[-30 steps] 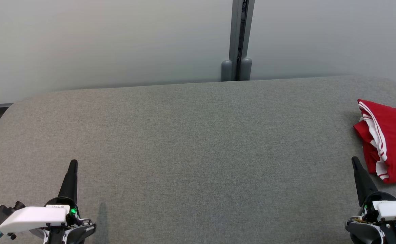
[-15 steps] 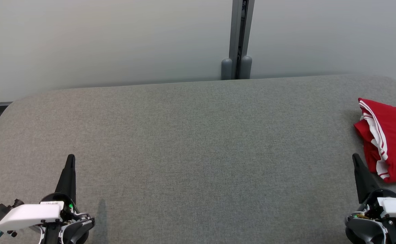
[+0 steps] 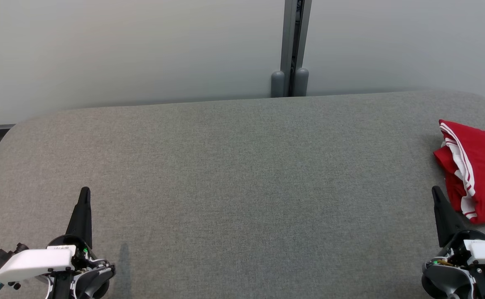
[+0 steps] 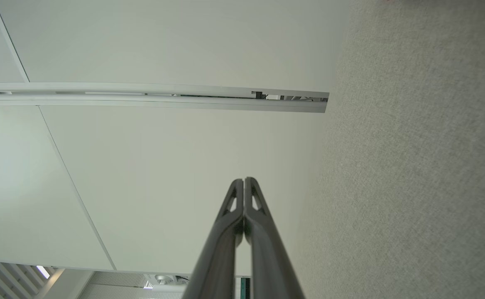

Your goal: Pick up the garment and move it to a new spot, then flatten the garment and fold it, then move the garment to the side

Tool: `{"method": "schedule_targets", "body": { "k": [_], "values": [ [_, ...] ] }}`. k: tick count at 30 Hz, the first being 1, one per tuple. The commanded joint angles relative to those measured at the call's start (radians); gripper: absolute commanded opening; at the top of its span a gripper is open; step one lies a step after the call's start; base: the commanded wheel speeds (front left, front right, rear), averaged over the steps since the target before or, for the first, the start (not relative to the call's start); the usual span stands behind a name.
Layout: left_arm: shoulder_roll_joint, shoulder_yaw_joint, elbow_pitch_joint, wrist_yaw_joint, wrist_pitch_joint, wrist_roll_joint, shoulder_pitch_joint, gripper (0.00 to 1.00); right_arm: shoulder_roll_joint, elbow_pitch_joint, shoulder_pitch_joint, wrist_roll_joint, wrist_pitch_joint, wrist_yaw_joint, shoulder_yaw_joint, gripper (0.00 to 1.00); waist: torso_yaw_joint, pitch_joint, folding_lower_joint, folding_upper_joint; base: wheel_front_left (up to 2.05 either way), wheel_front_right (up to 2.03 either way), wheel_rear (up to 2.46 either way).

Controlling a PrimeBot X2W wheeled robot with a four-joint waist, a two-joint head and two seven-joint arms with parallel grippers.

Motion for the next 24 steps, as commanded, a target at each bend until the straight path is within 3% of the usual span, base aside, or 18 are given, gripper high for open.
{"method": "schedule_targets", "body": {
  "k": [1, 24],
  "values": [
    [0.002, 0.004, 0.001, -0.005, 0.002, -0.002, -0.015, 0.0, -0.009, 0.002, -0.005, 0.002, 0.002, 0.0, -0.002, 0.0, 0.0, 0.0, 0.0, 0.0, 0.0, 0.0, 0.0],
    [0.001, 0.006, 0.001, -0.005, 0.003, 0.0, -0.015, 0.0, -0.009, 0.002, -0.005, 0.002, 0.002, 0.0, -0.002, 0.0, 0.0, 0.0, 0.0, 0.0, 0.0, 0.0, 0.0]
  ]
}}
